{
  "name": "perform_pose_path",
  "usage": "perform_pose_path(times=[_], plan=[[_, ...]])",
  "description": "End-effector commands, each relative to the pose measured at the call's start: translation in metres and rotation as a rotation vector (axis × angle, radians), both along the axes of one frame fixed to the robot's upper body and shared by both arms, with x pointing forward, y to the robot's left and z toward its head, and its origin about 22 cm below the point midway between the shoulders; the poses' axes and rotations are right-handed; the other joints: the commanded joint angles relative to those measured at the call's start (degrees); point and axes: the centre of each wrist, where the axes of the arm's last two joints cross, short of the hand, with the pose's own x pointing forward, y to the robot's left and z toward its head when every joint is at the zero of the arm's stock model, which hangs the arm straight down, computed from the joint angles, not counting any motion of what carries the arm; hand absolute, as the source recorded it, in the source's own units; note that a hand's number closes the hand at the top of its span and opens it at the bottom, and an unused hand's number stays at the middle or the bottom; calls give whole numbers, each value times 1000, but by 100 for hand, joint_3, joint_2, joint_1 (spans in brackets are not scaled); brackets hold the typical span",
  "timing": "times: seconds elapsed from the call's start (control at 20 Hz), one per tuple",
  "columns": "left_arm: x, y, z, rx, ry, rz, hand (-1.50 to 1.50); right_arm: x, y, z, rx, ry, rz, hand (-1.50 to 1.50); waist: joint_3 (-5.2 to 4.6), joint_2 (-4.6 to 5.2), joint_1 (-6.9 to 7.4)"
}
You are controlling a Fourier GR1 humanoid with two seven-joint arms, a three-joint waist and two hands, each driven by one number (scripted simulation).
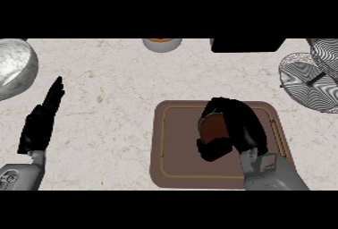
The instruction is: Pick the cupcake from the tray and place it in the tiered basket
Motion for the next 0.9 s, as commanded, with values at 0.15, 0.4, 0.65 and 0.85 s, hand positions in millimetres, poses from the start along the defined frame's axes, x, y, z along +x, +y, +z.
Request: perform_pose_path(times=[0.15, 0.4, 0.65, 0.85], plan=[[7, 6, 6, -2, 10, 13, 0, -18, -38, 65, 46, -425, -59, 150, 2, 8, -27], [11, 1, 3, -6, 6, -3, 0, -28, -72, 122, 43, -546, -138, 150, -3, 24, 3], [0, 16, 2, 16, -5, -13, 0, -8, -109, 153, -157, -547, -198, 150, -3, 38, 80], [6, -17, 13, -8, -14, -24, 0, 19, -135, 182, -98, -496, -165, 150, -1, 41, 114]])
